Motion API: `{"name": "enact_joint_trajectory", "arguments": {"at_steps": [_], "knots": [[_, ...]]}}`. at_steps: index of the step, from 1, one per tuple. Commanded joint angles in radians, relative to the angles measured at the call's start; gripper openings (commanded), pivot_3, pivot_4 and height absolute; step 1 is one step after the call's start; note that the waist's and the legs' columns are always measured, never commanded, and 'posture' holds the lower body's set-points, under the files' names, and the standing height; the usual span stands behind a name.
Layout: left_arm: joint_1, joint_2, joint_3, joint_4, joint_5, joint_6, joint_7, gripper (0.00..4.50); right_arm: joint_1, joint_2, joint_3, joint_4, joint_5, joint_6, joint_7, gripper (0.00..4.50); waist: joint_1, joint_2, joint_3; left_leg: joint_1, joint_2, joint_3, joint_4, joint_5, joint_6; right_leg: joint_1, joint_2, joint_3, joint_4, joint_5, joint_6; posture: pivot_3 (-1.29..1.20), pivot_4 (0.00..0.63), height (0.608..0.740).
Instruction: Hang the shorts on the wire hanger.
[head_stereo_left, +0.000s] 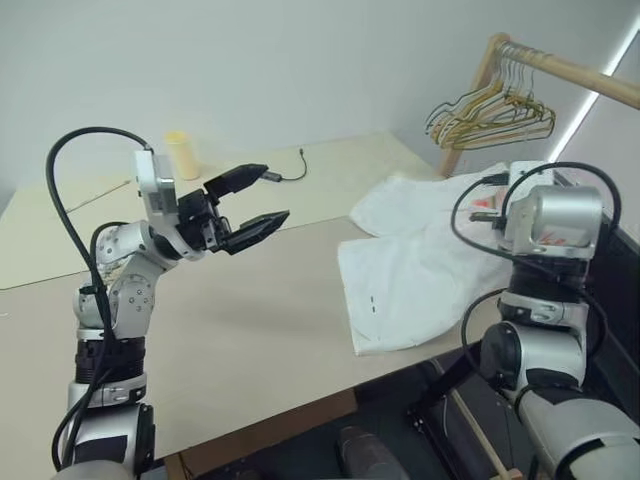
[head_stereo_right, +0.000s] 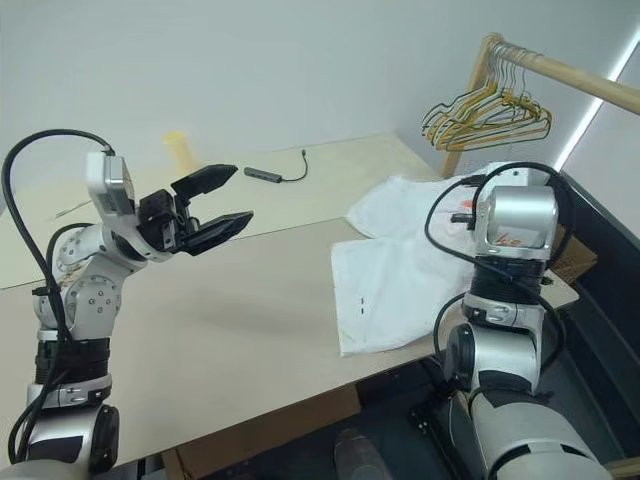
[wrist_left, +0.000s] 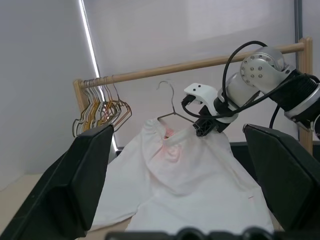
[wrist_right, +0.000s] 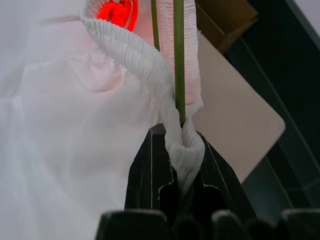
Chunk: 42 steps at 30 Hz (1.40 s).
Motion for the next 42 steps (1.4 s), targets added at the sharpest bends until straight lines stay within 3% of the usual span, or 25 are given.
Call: {"name": "enact_joint_trajectory", "arguments": {"at_steps": [1,9,20,28,31,42], "knots": [[-0.022,0.012,0.001,-0.009,0.008,-0.017,-0.001,4.5,-0.066,0.007,-0.076,-0.025,-0.054,-0.063,-0.107,0.02,-0.005,0.001,0.0,0.0,0.0,0.0,0.0,0.0,0.0,0.0,0.0,0.0,0.0,0.0,0.0,-0.27,0.0,0.74],[-0.033,0.015,0.004,-0.009,0.002,-0.015,-0.014,4.5,-0.149,-0.006,-0.214,0.01,-0.059,-0.256,-0.278,0.02,-0.03,0.003,0.001,0.001,0.0,0.0,0.0,0.0,0.0,0.0,0.0,0.001,0.0,0.0,0.001,-0.27,0.0,0.74],[-0.025,0.017,-0.01,-0.015,0.017,-0.017,-0.026,4.5,-0.308,-0.153,-0.384,0.25,0.068,-0.325,-0.308,0.02,-0.045,0.007,0.003,0.006,-0.001,0.002,-0.005,0.0,0.001,0.006,0.0,0.002,-0.007,-0.001,0.001,-0.28,0.0,0.74],[-0.029,0.021,-0.013,-0.013,0.024,-0.015,-0.029,4.5,-0.397,-0.332,-0.402,0.545,0.144,-0.433,-0.33,0.02,-0.053,0.012,0.007,0.007,-0.001,0.007,-0.011,0.0,0.002,0.011,0.0,0.002,-0.013,-0.001,0.002,-0.28,0.0,0.74],[-0.023,0.023,-0.011,-0.02,0.019,-0.011,-0.029,4.5,-0.416,-0.39,-0.4,0.644,0.174,-0.477,-0.337,0.02,-0.056,0.015,0.009,0.01,-0.001,0.009,-0.012,0.0,0.002,0.017,0.0,0.002,-0.015,-0.006,0.009,-0.28,0.0,0.74],[-0.008,0.031,-0.012,-0.028,0.02,-0.008,-0.027,4.5,-0.431,-0.477,-0.416,0.912,0.318,-0.577,-0.373,0.02,-0.062,0.014,0.01,0.013,-0.002,0.013,-0.013,0.0,0.002,0.018,0.001,0.01,-0.014,-0.006,0.01,-0.28,0.0,0.74]]}}
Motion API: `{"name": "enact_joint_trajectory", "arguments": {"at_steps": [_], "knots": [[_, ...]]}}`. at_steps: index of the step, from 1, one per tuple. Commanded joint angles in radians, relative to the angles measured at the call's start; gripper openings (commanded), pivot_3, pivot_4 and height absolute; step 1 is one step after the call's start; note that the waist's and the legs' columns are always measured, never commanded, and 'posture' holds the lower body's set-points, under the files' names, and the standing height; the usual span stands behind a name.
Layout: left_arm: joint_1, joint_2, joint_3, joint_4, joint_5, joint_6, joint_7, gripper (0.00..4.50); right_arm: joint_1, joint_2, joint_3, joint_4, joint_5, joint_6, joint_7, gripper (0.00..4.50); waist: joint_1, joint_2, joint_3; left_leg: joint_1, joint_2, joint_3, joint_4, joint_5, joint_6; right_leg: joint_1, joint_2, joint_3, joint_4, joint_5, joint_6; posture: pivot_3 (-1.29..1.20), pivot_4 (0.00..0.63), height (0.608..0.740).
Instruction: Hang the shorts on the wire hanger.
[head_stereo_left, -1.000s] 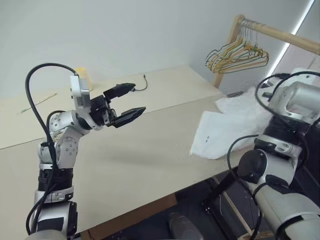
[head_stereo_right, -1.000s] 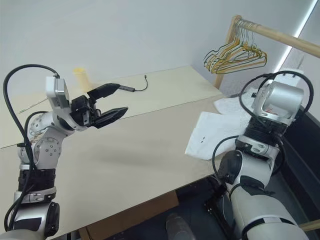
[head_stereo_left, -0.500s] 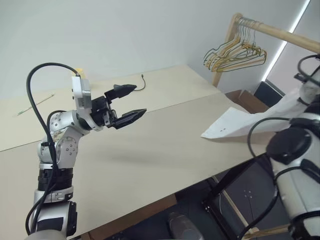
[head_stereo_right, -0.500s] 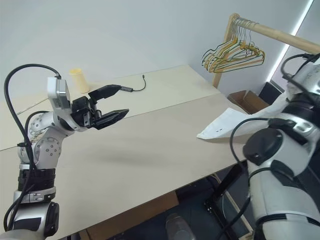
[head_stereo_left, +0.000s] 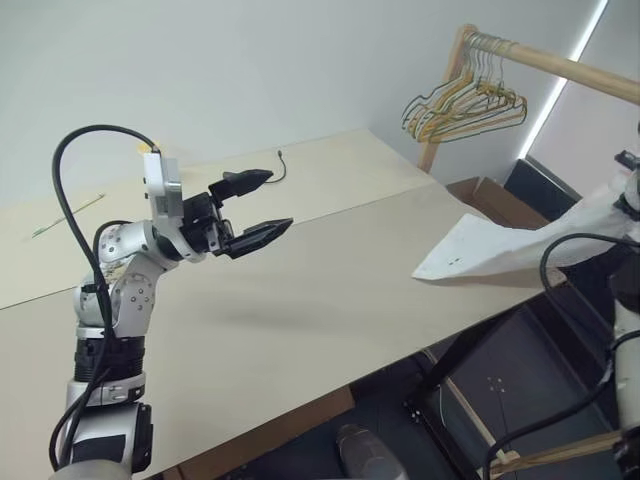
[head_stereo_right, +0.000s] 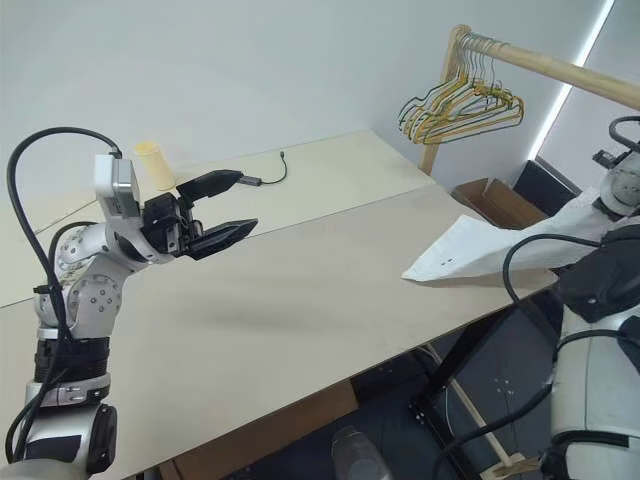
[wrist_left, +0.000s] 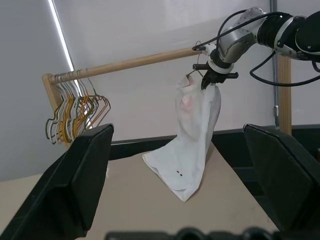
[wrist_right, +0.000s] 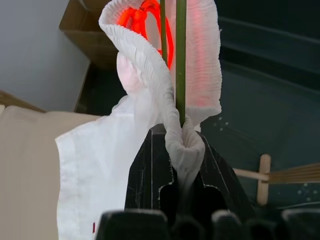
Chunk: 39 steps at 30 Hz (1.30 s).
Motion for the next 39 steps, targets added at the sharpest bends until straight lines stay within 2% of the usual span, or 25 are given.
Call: {"name": "enact_joint_trajectory", "arguments": {"at_steps": [1,10,12,13,23,24,26,33,39], "knots": [[-0.003,0.014,0.005,-0.031,-0.002,-0.008,0.001,4.5,-0.029,-0.022,0.013,0.021,0.048,-0.042,-0.014,0.02,-0.001,0.0,0.0,0.0,0.0,0.001,0.0,0.0,0.0,0.0,0.0,0.001,0.0,0.0,0.0,-0.28,0.0,0.74],[-0.002,0.012,0.008,-0.035,-0.013,-0.011,-0.002,4.5,-0.011,-0.007,0.065,0.025,0.088,-0.017,-0.033,0.02,-0.002,-0.002,0.001,0.0,0.0,0.002,0.0,0.0,0.0,0.0,0.0,0.003,-0.001,0.0,0.001,-0.28,0.0,0.74],[0.003,0.013,0.009,-0.039,-0.021,-0.01,-0.012,4.5,-0.001,0.002,0.081,0.012,0.085,-0.022,-0.038,0.72,-0.003,-0.002,0.001,0.0,0.0,0.002,0.0,0.0,0.001,0.0,0.0,0.003,-0.001,0.0,0.002,-0.28,0.0,0.74],[0.005,0.013,0.009,-0.041,-0.023,-0.009,-0.015,4.5,0.002,0.004,0.088,0.008,0.086,-0.026,-0.038,0.89,-0.004,-0.002,0.001,0.001,0.0,0.002,0.0,0.0,0.001,0.0,0.0,0.003,0.0,0.0,0.002,-0.28,0.0,0.74],[0.021,-0.001,0.03,-0.052,-0.064,-0.016,-0.017,4.5,0.034,0.04,0.164,-0.057,0.082,0.006,-0.052,4.31,-0.006,-0.002,0.001,0.001,0.0,0.002,0.0,0.0,0.001,0.0,0.0,0.005,0.0,0.0,0.002,-0.27,0.0,0.74],[0.022,-0.002,0.03,-0.053,-0.065,-0.016,-0.015,4.5,0.038,0.045,0.173,-0.071,0.077,0.01,-0.059,4.46,-0.006,-0.002,0.001,0.001,0.0,0.002,0.0,0.0,0.001,0.0,0.0,0.005,0.0,0.0,0.002,-0.27,0.0,0.74],[0.025,-0.005,0.031,-0.057,-0.068,-0.017,-0.012,4.5,0.057,0.061,0.222,-0.133,0.044,0.008,-0.083,4.46,-0.006,-0.002,0.001,0.001,0.0,0.002,0.0,0.0,0.001,0.0,0.001,0.005,0.0,0.0,0.002,-0.27,0.0,0.74],[0.031,-0.006,0.025,-0.054,-0.045,-0.027,-0.002,4.5,0.177,0.106,0.509,-0.533,-0.15,-0.056,-0.067,4.46,-0.001,-0.001,0.002,0.002,-0.001,0.0,0.0,-0.001,0.001,-0.001,0.001,0.008,0.001,0.001,0.004,-0.26,0.0,0.74],[0.022,-0.012,0.032,-0.052,-0.063,-0.028,-0.006,4.5,0.281,0.112,0.745,-0.753,-0.263,-0.201,0.116,4.46,-0.005,-0.003,0.001,0.007,0.0,0.0,0.0,-0.001,0.001,0.002,0.001,0.009,0.001,0.001,0.004,-0.26,0.0,0.74]]}}
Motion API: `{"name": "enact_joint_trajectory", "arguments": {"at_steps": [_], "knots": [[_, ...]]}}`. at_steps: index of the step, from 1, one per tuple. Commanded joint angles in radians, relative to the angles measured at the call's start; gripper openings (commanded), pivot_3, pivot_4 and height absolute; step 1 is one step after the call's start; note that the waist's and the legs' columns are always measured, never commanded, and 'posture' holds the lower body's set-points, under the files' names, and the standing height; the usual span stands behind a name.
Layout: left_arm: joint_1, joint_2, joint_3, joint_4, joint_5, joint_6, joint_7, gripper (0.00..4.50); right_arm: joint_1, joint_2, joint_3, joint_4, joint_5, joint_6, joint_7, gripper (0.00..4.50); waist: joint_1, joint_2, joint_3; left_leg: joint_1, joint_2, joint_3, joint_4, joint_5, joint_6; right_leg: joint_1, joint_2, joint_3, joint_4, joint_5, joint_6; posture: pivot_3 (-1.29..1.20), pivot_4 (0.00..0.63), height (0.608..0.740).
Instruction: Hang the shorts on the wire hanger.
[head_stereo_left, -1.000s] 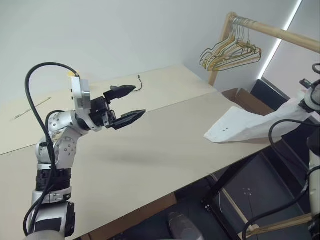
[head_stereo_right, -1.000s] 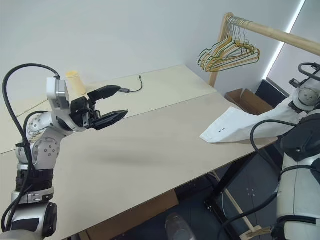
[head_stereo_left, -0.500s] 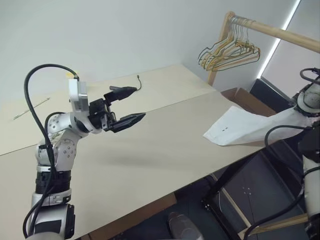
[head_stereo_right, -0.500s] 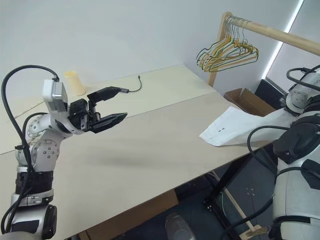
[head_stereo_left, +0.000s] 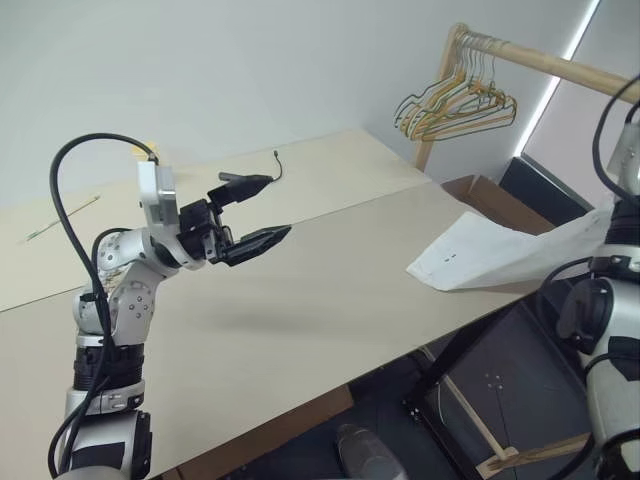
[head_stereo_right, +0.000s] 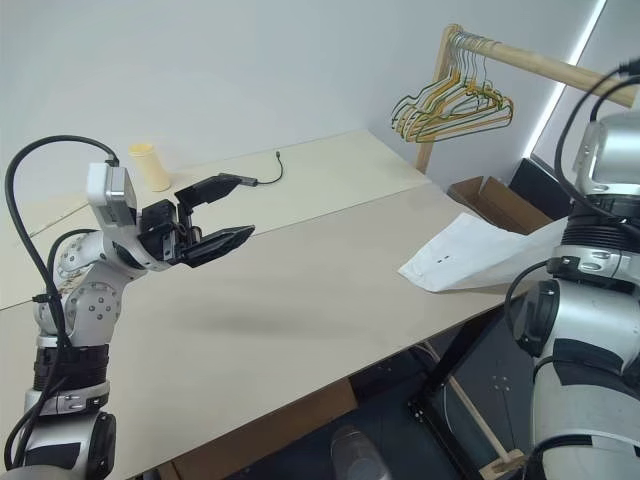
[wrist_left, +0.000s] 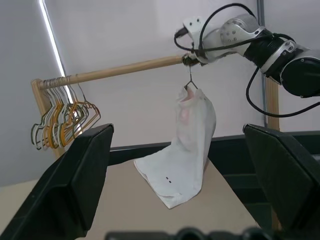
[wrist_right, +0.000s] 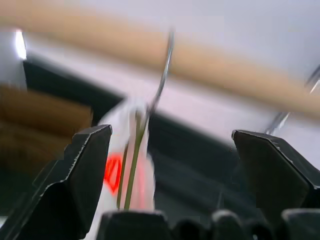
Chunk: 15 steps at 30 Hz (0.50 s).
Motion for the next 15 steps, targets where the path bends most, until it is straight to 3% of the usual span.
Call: {"name": "enact_joint_trajectory", "arguments": {"at_steps": [1,9,15], "knots": [[-0.018,0.004,0.021,-0.018,-0.007,-0.026,0.005,4.5,0.067,0.01,0.129,-0.14,-0.055,-0.115,0.13,4.46,-0.004,-0.001,0.0,0.003,0.0,0.0,0.0,0.0,0.0,0.0,0.0,0.0,0.0,0.0,0.0,-0.25,0.0,0.74],[0.051,0.057,0.052,-0.037,0.032,-0.042,0.031,4.5,0.204,0.101,0.283,-0.328,-0.039,-0.247,0.443,4.46,0.0,-0.002,0.0,0.002,0.0,0.0,0.0,0.0,0.0,0.0,0.001,0.003,0.0,0.001,0.001,-0.18,0.0,0.74],[0.182,0.129,0.099,-0.102,0.07,-0.042,0.084,4.5,0.286,0.156,0.391,-0.408,0.003,-0.326,0.708,4.46,0.034,-0.004,0.001,0.003,0.0,0.0,0.0,0.0,0.0,-0.001,0.001,0.002,0.0,0.001,0.001,-0.12,0.0,0.74]]}}
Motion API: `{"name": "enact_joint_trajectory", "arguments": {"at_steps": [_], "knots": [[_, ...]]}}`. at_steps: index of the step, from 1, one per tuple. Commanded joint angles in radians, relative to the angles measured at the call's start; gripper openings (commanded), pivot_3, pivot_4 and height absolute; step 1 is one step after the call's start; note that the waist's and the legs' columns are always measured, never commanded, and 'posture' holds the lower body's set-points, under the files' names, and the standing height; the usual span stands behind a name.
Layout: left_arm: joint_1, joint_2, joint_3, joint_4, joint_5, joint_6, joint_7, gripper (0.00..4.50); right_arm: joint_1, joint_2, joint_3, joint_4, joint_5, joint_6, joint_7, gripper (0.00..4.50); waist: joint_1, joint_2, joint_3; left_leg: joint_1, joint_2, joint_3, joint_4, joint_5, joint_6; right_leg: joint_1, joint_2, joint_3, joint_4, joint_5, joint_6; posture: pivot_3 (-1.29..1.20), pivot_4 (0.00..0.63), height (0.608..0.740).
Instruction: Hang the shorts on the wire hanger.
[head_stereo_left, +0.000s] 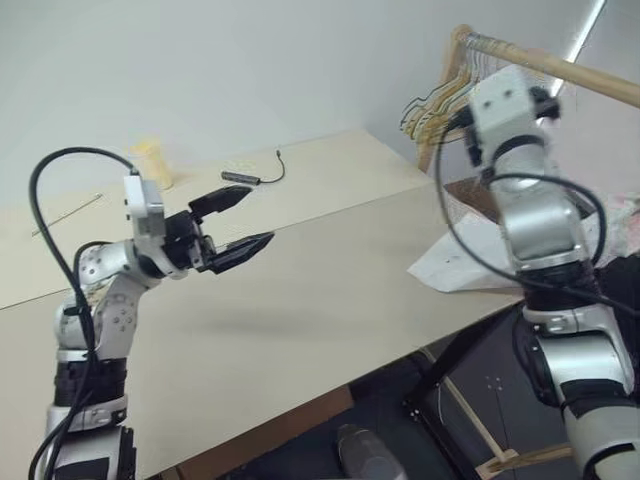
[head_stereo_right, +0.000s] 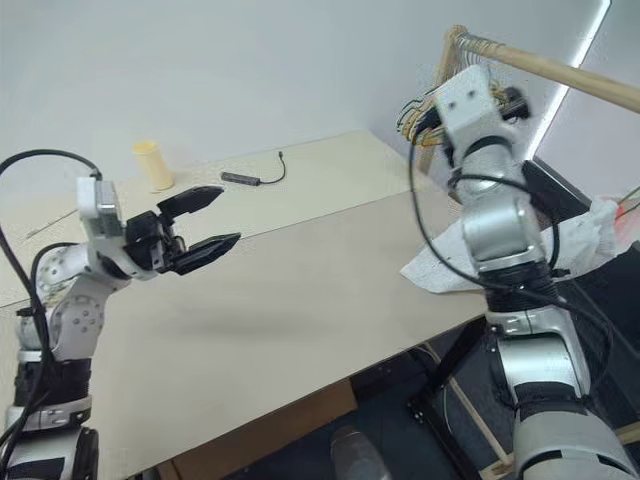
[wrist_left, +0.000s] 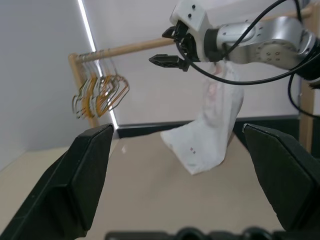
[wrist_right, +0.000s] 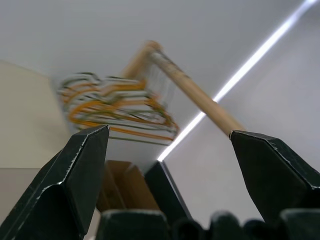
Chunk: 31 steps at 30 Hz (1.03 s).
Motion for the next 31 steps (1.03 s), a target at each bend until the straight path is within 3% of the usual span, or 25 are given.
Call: {"name": "enact_joint_trajectory", "arguments": {"at_steps": [1,14,22,31], "knots": [[0.071,0.041,0.049,-0.082,0.027,-0.008,0.04,4.5,0.022,0.029,0.028,-0.077,0.06,-0.032,0.168,4.46,0.017,-0.001,0.0,0.0,0.0,0.0,0.0,0.0,0.0,-0.001,0.0,0.0,0.0,0.0,0.0,-0.12,0.0,0.74],[0.354,0.096,0.088,-0.231,0.12,0.017,0.175,4.5,0.226,-0.011,0.178,-0.254,0.077,-0.179,0.574,4.46,0.175,-0.005,0.001,-0.003,0.0,-0.001,0.0,-0.002,0.002,-0.003,-0.001,-0.003,-0.001,0.001,-0.003,-0.02,0.0,0.74],[0.405,0.043,0.093,-0.294,0.061,0.022,0.206,4.5,0.281,-0.02,0.196,-0.23,0.015,-0.292,0.608,4.46,0.243,-0.006,0.001,-0.002,0.001,0.006,0.001,-0.002,0.002,-0.003,0.0,-0.005,0.0,0.001,-0.004,0.04,0.0,0.74],[0.419,0.059,0.082,-0.308,0.09,0.019,0.23,4.5,0.282,-0.014,0.191,-0.186,-0.022,-0.354,0.619,4.46,0.292,-0.006,0.001,-0.002,0.001,0.008,0.002,-0.002,0.002,-0.003,0.0,-0.006,0.0,0.002,-0.009,0.06,0.0,0.74]]}}
